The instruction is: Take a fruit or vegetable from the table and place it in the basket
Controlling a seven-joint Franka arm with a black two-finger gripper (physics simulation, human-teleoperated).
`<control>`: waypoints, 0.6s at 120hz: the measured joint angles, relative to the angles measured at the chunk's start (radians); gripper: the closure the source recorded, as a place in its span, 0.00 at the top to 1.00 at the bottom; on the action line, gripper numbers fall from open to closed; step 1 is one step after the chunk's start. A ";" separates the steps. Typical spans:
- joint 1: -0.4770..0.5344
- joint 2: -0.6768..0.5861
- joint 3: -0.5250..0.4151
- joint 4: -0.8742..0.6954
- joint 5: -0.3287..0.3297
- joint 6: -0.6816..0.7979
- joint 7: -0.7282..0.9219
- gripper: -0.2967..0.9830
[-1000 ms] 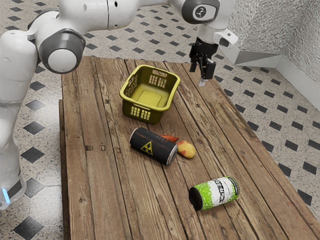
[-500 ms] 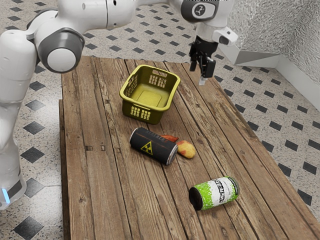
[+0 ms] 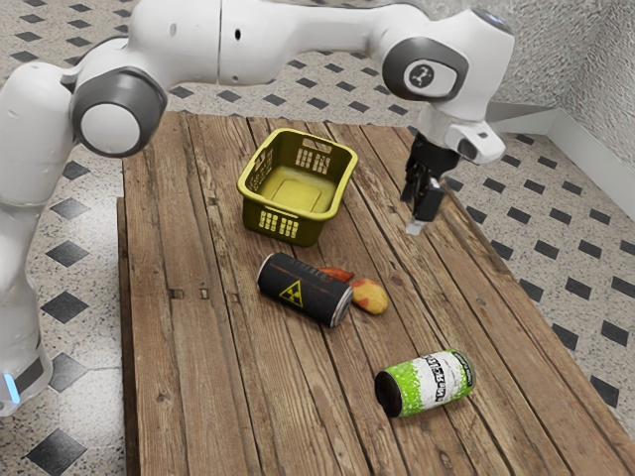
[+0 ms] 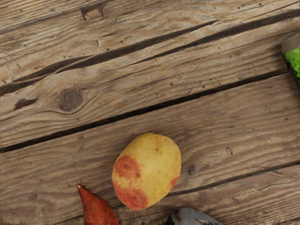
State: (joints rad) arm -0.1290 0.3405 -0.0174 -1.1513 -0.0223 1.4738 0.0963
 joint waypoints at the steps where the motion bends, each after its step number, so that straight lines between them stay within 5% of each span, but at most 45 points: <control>1: 0.001 0.000 -0.002 0.000 0.004 -0.004 0.004 0.77; 26: 0.000 -0.006 -0.068 -0.001 0.097 -0.061 0.156 0.77; 72: 0.002 -0.008 -0.070 -0.078 0.114 -0.038 0.400 0.77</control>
State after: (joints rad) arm -0.1273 0.3326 -0.0875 -1.2289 0.0914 1.4360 0.4966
